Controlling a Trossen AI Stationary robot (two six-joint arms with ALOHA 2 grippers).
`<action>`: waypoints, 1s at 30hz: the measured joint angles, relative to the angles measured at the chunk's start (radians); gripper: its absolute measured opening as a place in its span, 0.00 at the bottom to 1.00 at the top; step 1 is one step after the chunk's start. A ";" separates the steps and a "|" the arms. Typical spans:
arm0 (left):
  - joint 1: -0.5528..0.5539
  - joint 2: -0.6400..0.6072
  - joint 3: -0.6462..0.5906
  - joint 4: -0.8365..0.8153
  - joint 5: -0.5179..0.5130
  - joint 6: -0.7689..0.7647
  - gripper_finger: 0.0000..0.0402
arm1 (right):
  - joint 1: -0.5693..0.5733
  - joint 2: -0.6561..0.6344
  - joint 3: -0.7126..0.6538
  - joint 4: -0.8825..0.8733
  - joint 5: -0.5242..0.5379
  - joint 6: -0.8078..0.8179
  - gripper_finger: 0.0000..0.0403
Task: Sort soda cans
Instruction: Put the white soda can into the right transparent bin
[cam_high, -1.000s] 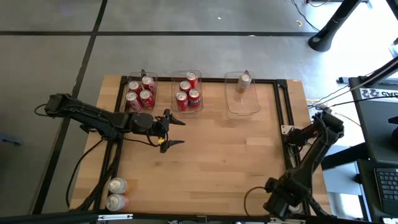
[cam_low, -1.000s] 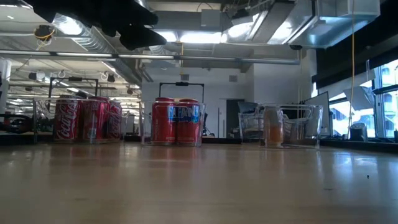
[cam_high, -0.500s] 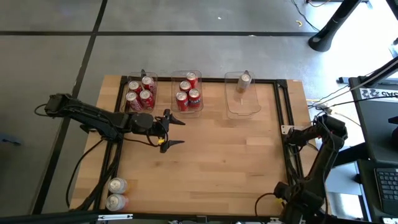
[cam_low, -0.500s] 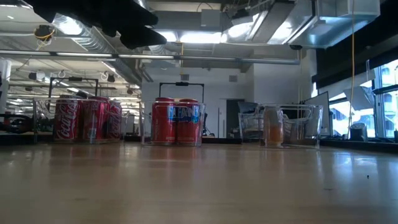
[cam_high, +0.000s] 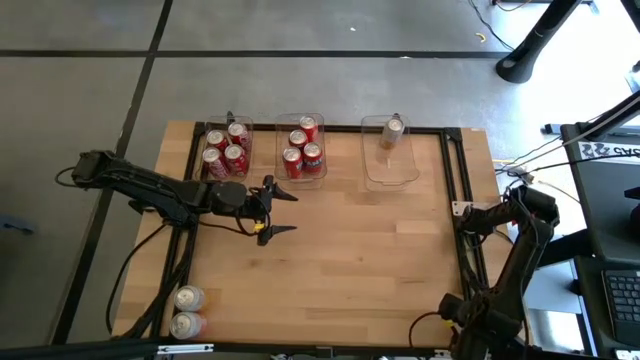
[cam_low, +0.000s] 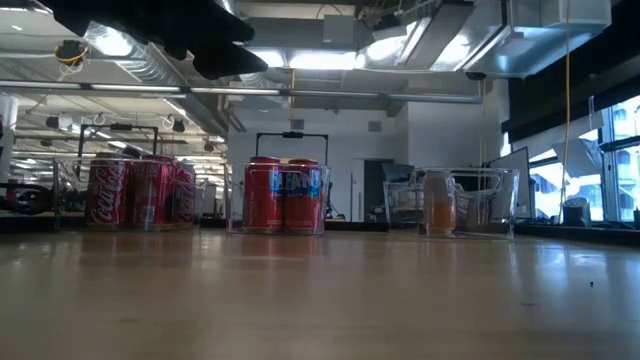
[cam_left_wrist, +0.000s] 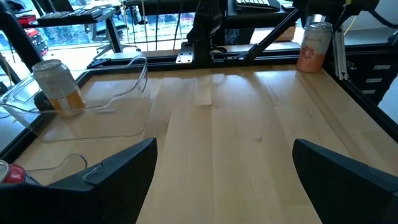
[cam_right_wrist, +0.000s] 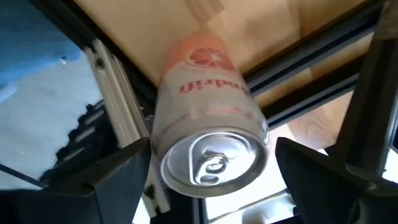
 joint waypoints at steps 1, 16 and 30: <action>0.000 0.000 0.000 0.000 0.000 0.000 0.90 | 0.005 0.002 -0.009 0.004 -0.011 0.000 0.85; 0.000 0.000 0.000 0.003 0.000 0.000 0.90 | 0.004 0.003 -0.036 0.034 0.058 0.009 0.85; 0.000 0.000 0.000 0.002 0.000 0.000 0.90 | -0.012 -0.001 -0.157 0.208 -0.088 0.053 0.85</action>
